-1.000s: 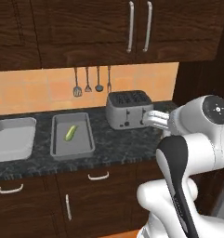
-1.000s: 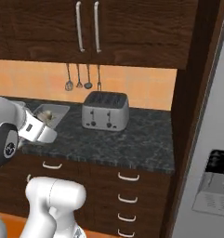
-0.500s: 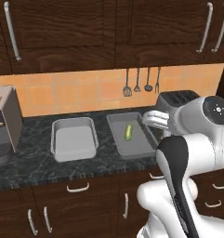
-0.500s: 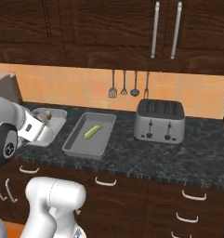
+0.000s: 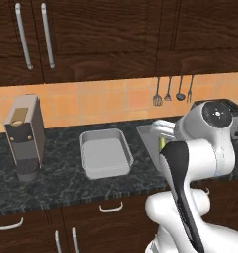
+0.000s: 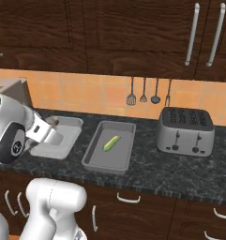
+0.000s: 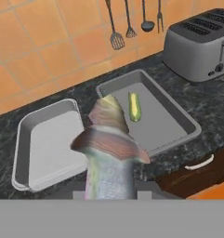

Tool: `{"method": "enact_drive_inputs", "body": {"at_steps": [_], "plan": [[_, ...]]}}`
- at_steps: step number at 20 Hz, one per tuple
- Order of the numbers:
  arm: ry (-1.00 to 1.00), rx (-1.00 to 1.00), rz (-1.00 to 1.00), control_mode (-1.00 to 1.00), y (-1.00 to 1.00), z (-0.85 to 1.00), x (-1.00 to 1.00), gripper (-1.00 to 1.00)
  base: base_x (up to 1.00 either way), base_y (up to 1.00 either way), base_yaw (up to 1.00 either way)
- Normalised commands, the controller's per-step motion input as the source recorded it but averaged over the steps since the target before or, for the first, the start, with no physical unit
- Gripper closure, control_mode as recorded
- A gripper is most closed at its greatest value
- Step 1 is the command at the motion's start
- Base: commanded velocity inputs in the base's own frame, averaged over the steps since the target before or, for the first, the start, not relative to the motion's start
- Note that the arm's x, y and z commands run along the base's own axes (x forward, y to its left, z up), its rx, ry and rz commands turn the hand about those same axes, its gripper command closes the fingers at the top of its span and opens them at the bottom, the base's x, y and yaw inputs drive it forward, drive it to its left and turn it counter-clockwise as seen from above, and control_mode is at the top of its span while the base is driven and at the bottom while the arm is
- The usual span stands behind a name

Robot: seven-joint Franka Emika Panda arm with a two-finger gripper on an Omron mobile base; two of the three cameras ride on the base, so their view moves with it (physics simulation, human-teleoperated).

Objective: Place one corn and one fish in each tupperware on the nearby counter, to pack two identical lunches.

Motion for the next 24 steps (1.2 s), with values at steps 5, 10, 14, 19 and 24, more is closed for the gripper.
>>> {"method": "enact_drive_inputs", "body": {"at_steps": [5, 10, 14, 19, 24], "plan": [[0.12, 0.08, 0.0, -1.0, -0.95, -0.69, 0.21, 1.0, 0.0, 0.0, 0.0], [0.21, 0.09, -0.02, -1.0, -1.0, -0.7, 0.39, 1.0, 0.0, 0.0, 0.0], [0.24, 0.06, -0.17, -1.0, -0.81, -0.47, 0.6, 1.0, 0.0, 0.0, 0.0], [0.22, 0.02, -0.34, -1.0, -0.22, -0.36, 0.81, 1.0, 0.0, 0.0, 0.0], [0.13, 0.08, -0.35, -1.0, 0.0, -0.12, 0.56, 1.0, 0.0, 0.0, 0.0]]}}
